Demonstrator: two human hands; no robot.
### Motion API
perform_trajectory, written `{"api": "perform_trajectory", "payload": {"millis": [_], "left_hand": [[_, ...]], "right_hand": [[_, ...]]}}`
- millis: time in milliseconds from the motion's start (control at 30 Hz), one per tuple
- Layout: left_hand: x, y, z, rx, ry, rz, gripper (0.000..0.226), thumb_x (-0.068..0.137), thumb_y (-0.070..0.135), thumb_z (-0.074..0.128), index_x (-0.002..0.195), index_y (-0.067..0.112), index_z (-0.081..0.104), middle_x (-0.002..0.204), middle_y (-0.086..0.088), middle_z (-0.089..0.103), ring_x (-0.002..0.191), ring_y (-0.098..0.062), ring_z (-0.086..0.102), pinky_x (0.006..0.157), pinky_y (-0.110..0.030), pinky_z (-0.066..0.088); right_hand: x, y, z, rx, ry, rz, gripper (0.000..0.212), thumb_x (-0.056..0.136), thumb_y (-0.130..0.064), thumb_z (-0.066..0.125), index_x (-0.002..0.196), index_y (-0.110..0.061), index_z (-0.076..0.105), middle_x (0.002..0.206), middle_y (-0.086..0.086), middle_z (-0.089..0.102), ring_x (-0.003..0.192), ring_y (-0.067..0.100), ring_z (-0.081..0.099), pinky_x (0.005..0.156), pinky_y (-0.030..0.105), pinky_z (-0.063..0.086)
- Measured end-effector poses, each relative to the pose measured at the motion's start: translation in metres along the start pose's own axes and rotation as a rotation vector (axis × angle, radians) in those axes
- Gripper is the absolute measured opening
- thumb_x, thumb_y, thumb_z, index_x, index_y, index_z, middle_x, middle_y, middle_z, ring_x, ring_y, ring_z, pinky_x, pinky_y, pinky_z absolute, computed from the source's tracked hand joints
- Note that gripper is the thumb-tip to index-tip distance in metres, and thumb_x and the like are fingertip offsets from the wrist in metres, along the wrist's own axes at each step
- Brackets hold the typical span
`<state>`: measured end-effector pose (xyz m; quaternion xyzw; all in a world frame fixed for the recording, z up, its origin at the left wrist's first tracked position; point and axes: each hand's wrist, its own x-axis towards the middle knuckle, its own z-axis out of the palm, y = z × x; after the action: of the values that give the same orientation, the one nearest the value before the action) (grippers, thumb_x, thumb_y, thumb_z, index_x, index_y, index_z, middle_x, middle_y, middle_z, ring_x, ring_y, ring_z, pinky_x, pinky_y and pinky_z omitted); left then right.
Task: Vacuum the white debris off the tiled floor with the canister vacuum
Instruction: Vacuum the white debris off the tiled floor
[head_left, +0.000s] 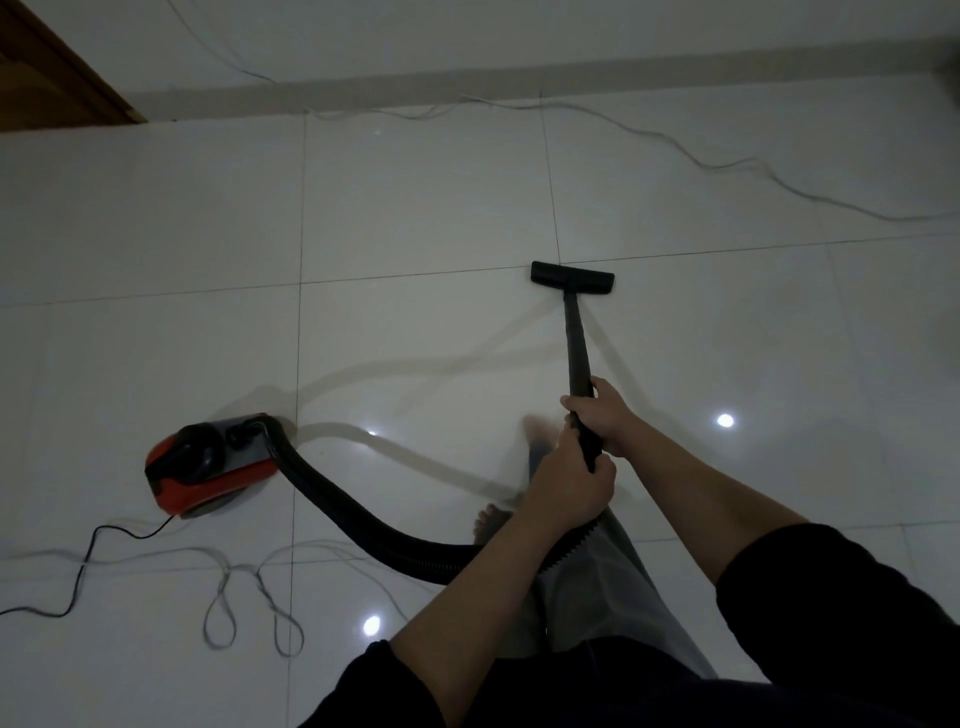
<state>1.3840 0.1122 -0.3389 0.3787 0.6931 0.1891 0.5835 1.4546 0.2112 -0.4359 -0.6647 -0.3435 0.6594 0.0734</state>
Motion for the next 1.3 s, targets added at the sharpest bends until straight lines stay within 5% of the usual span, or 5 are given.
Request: {"api": "perform_trajectory", "payload": {"millis": [267, 500, 667, 900, 1300], "left_hand": [[-0.026, -0.02, -0.001, 0.056, 0.016, 0.01, 0.043, 0.096, 0.027, 0.042, 0.135, 0.009, 0.036, 0.113, -0.009, 0.059, 0.086, -0.016, 0.053, 0.074, -0.028, 0.043], [-0.046, -0.044, -0.006, 0.103, -0.004, -0.043, 0.057, 0.094, 0.033, 0.042, 0.145, 0.013, 0.025, 0.129, -0.011, 0.056, 0.111, -0.025, 0.057, 0.091, -0.035, 0.047], [-0.06, -0.055, -0.012, 0.127, 0.007, -0.08, 0.049, 0.093, 0.035, 0.042, 0.137, 0.014, 0.034, 0.116, -0.01, 0.06, 0.101, -0.026, 0.06, 0.077, -0.034, 0.046], [-0.074, -0.056, -0.021, 0.131, -0.001, -0.095, 0.041, 0.094, 0.029, 0.042, 0.132, 0.013, 0.04, 0.112, -0.009, 0.06, 0.085, -0.016, 0.053, 0.065, -0.026, 0.038], [-0.099, -0.064, -0.069, 0.189, 0.007, -0.101, 0.032, 0.091, 0.031, 0.045, 0.117, 0.014, 0.052, 0.098, -0.008, 0.063, 0.08, -0.023, 0.061, 0.078, -0.043, 0.053]], "right_hand": [[-0.029, 0.016, 0.016, -0.024, 0.016, -0.016, 0.045, 0.096, 0.005, 0.052, 0.137, 0.007, 0.034, 0.071, 0.012, 0.05, 0.055, 0.021, 0.049, 0.044, 0.026, 0.047], [-0.039, 0.039, 0.039, 0.028, 0.008, 0.034, 0.039, 0.092, -0.001, 0.064, 0.123, 0.0, 0.042, 0.11, 0.031, 0.065, 0.083, 0.035, 0.067, 0.071, 0.043, 0.058], [-0.046, 0.05, 0.052, 0.018, -0.018, 0.058, 0.033, 0.095, -0.001, 0.057, 0.121, -0.006, 0.037, 0.074, 0.014, 0.053, 0.052, 0.019, 0.053, 0.045, 0.027, 0.049], [-0.05, 0.059, 0.063, 0.034, -0.039, 0.078, 0.042, 0.095, -0.002, 0.056, 0.132, -0.003, 0.038, 0.075, 0.011, 0.052, 0.055, 0.018, 0.054, 0.05, 0.029, 0.05], [-0.06, 0.056, 0.109, 0.102, -0.043, 0.095, 0.063, 0.094, -0.011, 0.057, 0.147, -0.007, 0.023, 0.122, 0.022, 0.055, 0.088, 0.029, 0.059, 0.071, 0.04, 0.053]]}}
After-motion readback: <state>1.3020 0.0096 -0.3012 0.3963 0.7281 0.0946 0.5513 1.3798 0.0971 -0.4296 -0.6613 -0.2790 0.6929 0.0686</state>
